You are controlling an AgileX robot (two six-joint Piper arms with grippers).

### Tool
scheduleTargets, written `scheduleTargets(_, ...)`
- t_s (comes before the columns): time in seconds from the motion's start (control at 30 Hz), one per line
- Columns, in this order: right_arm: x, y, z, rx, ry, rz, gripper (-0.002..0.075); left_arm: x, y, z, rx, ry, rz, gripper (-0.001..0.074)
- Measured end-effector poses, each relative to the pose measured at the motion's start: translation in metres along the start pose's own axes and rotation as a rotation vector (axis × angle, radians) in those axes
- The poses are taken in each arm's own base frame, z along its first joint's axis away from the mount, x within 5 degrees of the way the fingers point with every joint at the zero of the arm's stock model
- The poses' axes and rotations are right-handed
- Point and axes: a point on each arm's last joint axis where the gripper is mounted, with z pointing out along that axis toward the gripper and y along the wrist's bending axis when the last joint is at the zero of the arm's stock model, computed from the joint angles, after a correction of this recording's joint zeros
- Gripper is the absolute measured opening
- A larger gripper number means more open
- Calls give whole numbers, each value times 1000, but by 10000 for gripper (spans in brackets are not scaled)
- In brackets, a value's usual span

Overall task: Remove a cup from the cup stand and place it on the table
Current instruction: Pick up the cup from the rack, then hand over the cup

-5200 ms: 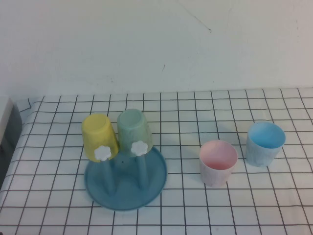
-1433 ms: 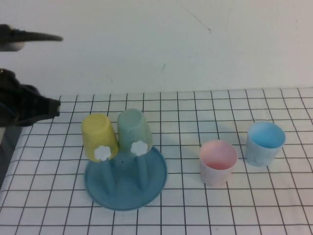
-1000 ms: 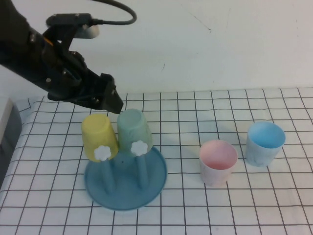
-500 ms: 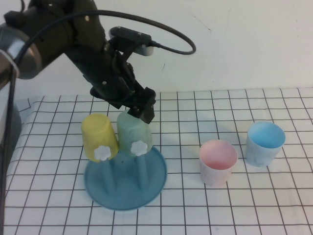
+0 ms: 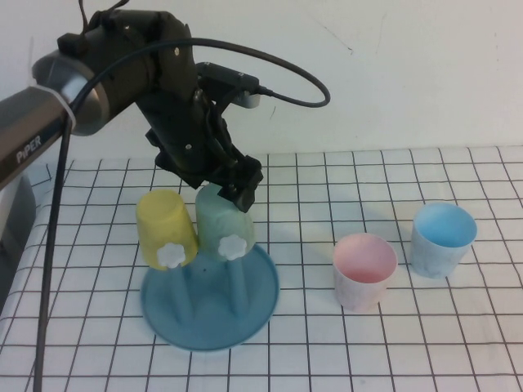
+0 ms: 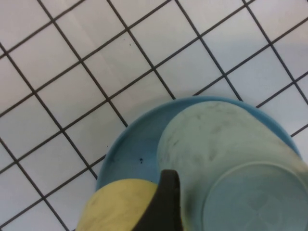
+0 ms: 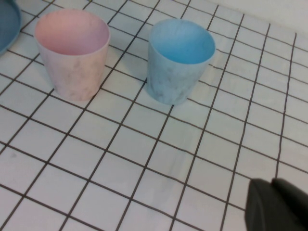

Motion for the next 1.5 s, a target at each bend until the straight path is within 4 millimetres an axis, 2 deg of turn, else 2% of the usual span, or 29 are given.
scheduleTargets(0.2, 0, 0, 0, -1, -1, 1, -3, 3, 1, 13, 11, 63, -3, 632)
scheduleTargets(0.3, 0, 0, 0, -1, -1, 2, -3, 5, 2, 21, 17, 99, -6, 582)
scheduleTargets(0.37, 0, 0, 0, -2, -1, 3, -3, 5, 2, 21, 16, 98, -5, 556)
scheduleTargets(0.6, 0, 0, 0, -2, -2, 5, -3, 0, 1, 15, 12, 84, 5, 556)
scheduleTargets(0.7, 0, 0, 0, -1, -4, 4, -3, -6, 0, 3, 11, 66, 12, 556)
scheduleTargets(0.97, -5, 0, 0, -2, -50, 18, -3, -33, -9, -48, 59, -105, 18, 556)
scheduleTargets(1.17, -26, 10, -8, -133, -210, 59, -3, -49, -38, -87, 351, -277, 10, 556)
scheduleTargets(1.37, -52, 27, -23, -348, -481, 72, -3, -54, -63, -102, 627, -332, -14, 556)
scheduleTargets(1.5, -61, 30, -30, -401, -596, 71, -2, -54, -85, -108, 741, -342, 13, 556)
